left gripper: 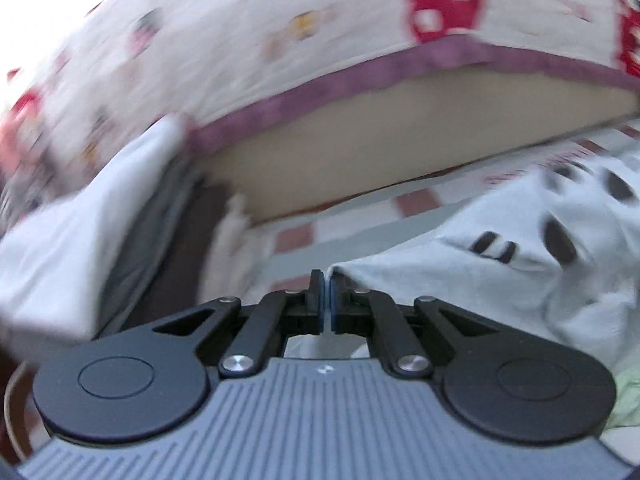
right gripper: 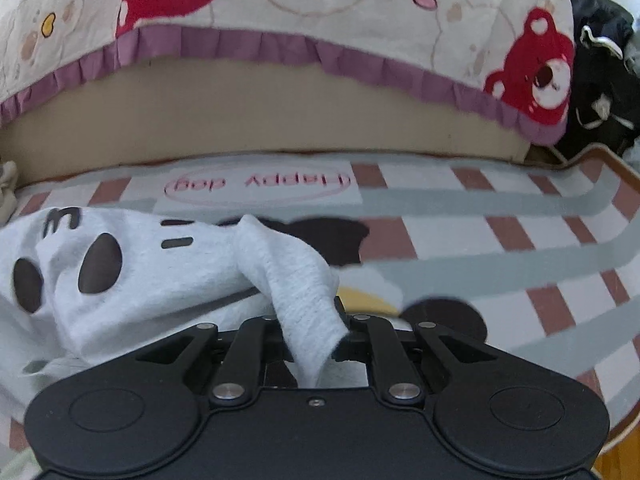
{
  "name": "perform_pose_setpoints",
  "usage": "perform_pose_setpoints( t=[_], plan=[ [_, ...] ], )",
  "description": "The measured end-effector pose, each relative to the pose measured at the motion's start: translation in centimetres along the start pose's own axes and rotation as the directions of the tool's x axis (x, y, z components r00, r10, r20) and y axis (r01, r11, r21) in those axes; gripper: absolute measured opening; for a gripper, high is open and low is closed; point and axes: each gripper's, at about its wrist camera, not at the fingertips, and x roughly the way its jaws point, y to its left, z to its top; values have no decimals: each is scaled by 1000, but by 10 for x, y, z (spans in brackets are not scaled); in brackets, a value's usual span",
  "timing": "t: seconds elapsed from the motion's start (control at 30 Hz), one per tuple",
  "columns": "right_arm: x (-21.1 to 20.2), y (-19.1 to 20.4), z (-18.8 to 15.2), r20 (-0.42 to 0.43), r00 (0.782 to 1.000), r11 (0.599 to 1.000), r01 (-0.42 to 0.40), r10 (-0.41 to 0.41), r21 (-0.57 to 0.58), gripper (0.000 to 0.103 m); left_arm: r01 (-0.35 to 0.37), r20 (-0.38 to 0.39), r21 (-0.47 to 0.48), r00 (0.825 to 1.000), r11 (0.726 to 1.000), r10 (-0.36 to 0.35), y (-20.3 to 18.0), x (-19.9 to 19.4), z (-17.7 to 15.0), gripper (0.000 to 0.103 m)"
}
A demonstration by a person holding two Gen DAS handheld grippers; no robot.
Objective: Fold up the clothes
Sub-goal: 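Lift the grey sweatshirt off the stack with both grippers and carry it onto the rug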
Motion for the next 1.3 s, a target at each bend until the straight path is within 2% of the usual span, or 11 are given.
perform_pose_setpoints(
  t=[0.13, 0.23, 0.37, 0.47, 0.63, 0.73, 0.8, 0.9, 0.97, 1.13, 1.3],
  plan=[
    [-1, 0, -14, -26, 1000, 1000, 2, -3, -17, 14, -187, 100, 44, 978, 981, 182, 10, -8, -3, 0],
    [1, 4, -19, -12, 1000, 999, 9, -10, -49, 14, -192, 140, 57, 973, 980, 183, 14, -7, -2, 0],
    [6, 10, -16, -15, 1000, 999, 18, -19, -43, 14, 3, 5, -16, 1000, 1000, -3, 19, 3, -2, 2],
    [8, 14, -13, -15, 999, 998, 28, -29, -48, 14, 166, -117, -106, 977, 980, -178, 20, 12, -5, 9],
    [12, 18, -13, -27, 999, 999, 33, -34, -43, 14, 309, -214, -305, 900, 901, -381, 28, 31, -12, 50],
    [14, 18, -14, -32, 999, 998, 43, -44, -40, 14, 332, -266, -439, 840, 835, -474, 36, 47, -24, 51],
    [14, 18, -14, -29, 998, 998, 52, -53, -39, 14, 322, -316, -543, 778, 776, -543, 42, 61, -38, 53],
    [14, 15, -13, -30, 998, 998, 52, -53, -22, 14, 296, -346, -708, 647, 641, -680, 44, 86, -60, 53],
    [15, 14, -15, -31, 998, 999, 50, -51, -20, 14, 309, -314, -748, 615, 587, -723, 43, 91, -63, 53],
    [21, 20, -24, -34, 998, 997, 56, -58, -55, 14, 351, -290, -639, 714, 685, -637, 27, 86, -41, 68],
    [26, 23, -30, -44, 998, 998, 39, -42, -49, 14, 190, -396, -652, 740, 734, -544, 9, 108, -49, 88]
  ],
)
